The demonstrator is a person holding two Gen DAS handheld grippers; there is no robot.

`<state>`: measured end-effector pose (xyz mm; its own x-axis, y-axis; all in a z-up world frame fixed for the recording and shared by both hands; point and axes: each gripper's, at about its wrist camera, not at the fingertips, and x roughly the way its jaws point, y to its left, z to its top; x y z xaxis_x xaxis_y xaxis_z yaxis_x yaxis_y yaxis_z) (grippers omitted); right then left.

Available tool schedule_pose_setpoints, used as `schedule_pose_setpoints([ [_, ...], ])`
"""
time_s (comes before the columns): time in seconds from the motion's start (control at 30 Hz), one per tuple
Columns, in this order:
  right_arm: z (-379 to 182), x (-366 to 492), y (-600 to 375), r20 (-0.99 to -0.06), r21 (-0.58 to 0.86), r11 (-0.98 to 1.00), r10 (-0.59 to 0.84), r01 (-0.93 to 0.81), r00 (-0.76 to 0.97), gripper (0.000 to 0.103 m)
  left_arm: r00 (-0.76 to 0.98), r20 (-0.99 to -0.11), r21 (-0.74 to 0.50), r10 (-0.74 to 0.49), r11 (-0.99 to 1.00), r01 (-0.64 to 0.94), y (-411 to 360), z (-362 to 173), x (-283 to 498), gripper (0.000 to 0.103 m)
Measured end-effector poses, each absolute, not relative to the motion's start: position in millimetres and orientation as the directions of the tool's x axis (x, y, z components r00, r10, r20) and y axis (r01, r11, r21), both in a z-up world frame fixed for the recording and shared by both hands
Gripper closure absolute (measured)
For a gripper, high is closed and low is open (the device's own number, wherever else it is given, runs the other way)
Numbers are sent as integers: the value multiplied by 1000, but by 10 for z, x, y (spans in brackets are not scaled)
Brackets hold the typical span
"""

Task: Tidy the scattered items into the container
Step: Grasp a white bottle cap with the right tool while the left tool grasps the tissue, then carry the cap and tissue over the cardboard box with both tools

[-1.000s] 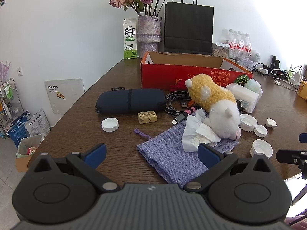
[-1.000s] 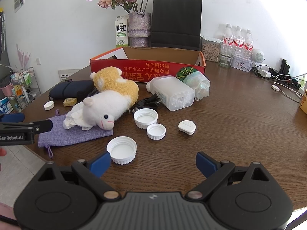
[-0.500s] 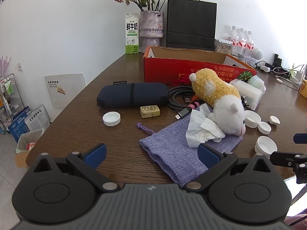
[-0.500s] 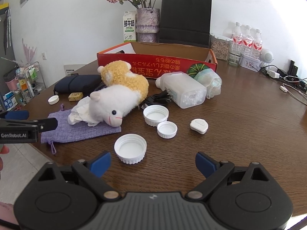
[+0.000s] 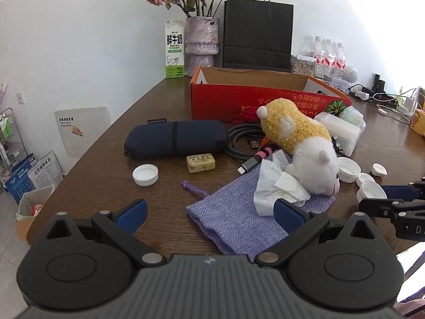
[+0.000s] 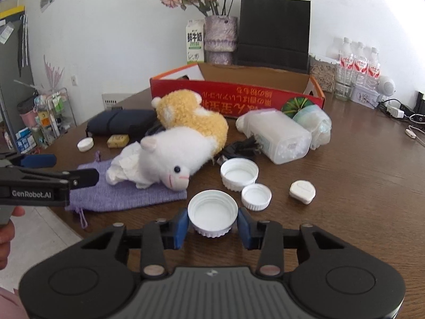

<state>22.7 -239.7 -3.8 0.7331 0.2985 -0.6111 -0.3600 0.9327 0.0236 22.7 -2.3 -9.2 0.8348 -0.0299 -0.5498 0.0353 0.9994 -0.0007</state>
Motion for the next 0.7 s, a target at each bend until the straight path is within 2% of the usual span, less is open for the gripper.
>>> schedule_pose_setpoints([
  [0.3,5,269,-2496,-592,28,949,269,-314,759,64,840,-538,79,-75,987,138,-299,-42,383,0],
  [0.47,-5,282,-2553,-591,34,955,258,-295,765,64,831,-545,81,-115,979,189,-380,-69,454,2],
  [0.57,-14,292,-2573,-593,38,956,257,-292,763,64,824,-552,83,-130,974,210,-425,-87,487,12],
  [0.7,-18,290,-2587,-591,43,955,263,-295,763,64,811,-563,71,-161,968,241,-449,-109,516,38],
])
